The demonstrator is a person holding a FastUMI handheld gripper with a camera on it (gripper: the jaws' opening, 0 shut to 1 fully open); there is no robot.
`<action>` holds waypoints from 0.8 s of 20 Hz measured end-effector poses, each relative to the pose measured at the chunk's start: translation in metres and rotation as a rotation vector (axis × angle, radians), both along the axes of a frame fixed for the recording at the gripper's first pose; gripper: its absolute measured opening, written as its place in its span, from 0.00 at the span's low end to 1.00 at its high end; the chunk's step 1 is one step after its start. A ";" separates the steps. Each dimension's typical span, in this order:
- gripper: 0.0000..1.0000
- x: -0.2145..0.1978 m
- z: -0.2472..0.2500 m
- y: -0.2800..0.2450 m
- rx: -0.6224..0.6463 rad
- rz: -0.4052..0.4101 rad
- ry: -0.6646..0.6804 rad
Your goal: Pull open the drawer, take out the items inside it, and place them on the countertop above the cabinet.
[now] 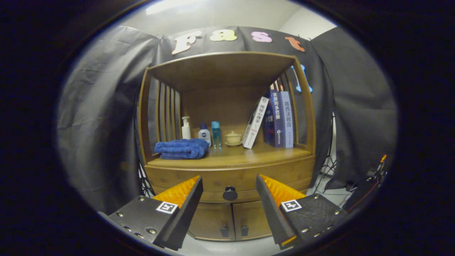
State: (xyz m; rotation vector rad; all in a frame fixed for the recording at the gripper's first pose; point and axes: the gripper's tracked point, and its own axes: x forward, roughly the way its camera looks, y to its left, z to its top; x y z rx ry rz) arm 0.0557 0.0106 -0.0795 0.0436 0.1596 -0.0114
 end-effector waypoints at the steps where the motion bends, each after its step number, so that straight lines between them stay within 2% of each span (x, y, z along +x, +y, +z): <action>1: 0.87 0.007 -0.012 0.004 0.005 0.009 0.027; 4: 0.85 0.032 -0.050 0.011 0.027 0.006 0.106; 5: 0.79 0.041 -0.064 0.010 0.032 -0.005 0.141; 8: 0.78 0.064 -0.103 -0.007 -0.008 -0.083 0.267; 11: 0.44 0.073 -0.116 -0.008 -0.066 -0.090 0.300; 16: 0.43 0.074 -0.102 -0.012 -0.018 -0.117 0.223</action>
